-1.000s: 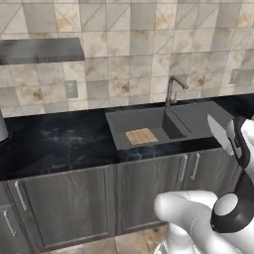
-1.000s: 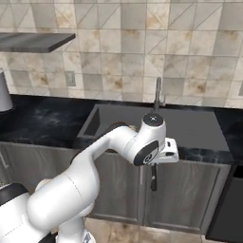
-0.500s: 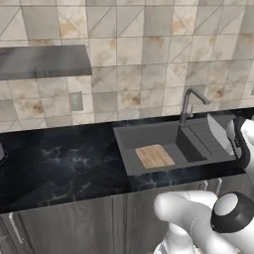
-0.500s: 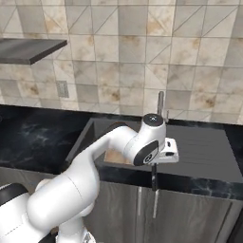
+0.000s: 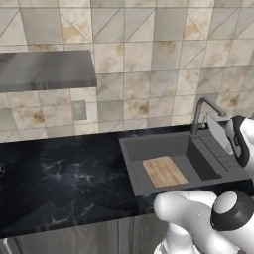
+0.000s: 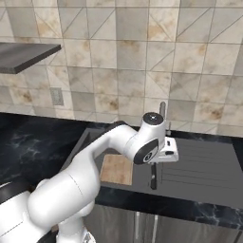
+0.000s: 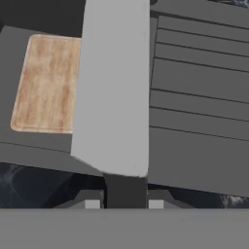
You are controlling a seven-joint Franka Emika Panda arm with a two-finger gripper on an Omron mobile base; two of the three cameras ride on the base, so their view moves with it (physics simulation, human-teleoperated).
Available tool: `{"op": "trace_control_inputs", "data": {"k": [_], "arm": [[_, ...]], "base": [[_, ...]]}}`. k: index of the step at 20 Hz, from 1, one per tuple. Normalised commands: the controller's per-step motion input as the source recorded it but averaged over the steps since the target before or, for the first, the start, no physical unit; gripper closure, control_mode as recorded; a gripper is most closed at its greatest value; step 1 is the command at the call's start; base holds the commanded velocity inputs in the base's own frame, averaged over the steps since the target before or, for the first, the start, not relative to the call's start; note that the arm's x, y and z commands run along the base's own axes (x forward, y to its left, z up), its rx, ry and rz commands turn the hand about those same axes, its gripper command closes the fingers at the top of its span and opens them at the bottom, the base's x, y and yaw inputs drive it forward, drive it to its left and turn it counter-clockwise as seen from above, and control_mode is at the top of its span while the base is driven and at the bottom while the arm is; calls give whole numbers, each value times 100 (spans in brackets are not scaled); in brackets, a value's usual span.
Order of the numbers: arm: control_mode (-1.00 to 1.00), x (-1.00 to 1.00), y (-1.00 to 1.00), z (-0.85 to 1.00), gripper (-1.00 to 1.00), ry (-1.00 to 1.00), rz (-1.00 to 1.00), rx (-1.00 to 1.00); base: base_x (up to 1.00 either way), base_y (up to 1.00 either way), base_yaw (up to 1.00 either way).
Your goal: Move the cutting board and knife to the sink. Then move spray from the cabinet to the counter.
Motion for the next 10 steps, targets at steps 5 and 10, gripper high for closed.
{"op": "trace_control_inputs", "data": {"k": [5,10], "arm": [[100,0,0,0,100,0,0,0],[100,0,0,0,100,0,0,0]], "base": [[34,-8,1],[0,0,0]]}}
